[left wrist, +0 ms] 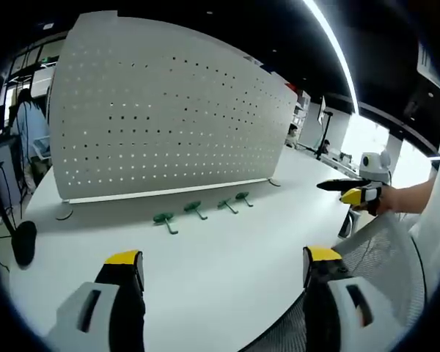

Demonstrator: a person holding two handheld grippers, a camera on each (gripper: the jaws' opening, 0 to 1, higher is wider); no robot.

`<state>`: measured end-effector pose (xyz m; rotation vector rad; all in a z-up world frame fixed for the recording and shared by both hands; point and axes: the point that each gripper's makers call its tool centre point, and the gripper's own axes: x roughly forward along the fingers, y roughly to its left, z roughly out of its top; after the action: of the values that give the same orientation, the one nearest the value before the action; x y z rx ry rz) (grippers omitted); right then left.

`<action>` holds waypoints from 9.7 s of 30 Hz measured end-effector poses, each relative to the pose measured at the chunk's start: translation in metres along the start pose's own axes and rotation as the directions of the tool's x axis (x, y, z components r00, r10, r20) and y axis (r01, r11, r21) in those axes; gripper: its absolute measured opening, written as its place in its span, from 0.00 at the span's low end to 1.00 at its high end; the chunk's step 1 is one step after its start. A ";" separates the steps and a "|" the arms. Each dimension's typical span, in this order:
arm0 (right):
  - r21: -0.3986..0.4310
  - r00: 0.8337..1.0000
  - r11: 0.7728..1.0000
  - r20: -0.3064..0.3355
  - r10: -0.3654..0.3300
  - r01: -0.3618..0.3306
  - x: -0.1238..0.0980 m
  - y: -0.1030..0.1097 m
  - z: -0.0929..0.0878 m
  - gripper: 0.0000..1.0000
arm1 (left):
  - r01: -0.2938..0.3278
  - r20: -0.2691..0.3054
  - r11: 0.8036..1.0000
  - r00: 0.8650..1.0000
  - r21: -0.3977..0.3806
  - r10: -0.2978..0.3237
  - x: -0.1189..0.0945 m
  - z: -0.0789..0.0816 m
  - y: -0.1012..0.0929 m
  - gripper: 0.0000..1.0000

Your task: Insert the hook assembly into the mounting plate slot until the hook locks in place.

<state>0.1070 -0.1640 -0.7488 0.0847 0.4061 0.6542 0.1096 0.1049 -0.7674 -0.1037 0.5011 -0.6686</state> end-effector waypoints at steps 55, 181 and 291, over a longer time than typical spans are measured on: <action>-0.007 0.998 0.999 -0.044 0.037 -0.037 0.010 0.005 0.000 0.74 | 0.094 -0.138 0.988 0.988 0.125 -0.077 0.030 0.010 0.023 0.87; 0.027 0.997 0.999 -0.071 0.030 -0.028 0.011 0.002 -0.009 0.72 | 0.638 -0.779 0.602 0.626 0.480 -0.042 0.153 -0.028 0.103 0.39; 0.032 1.000 0.999 -0.019 0.022 -0.021 0.007 0.002 0.006 0.72 | 0.238 -0.264 0.873 0.956 0.425 -0.132 0.143 0.050 0.058 0.02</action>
<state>0.1136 -0.1581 -0.7451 0.1126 0.4349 0.6706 0.2624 0.0594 -0.7969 0.3765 0.5462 -0.9803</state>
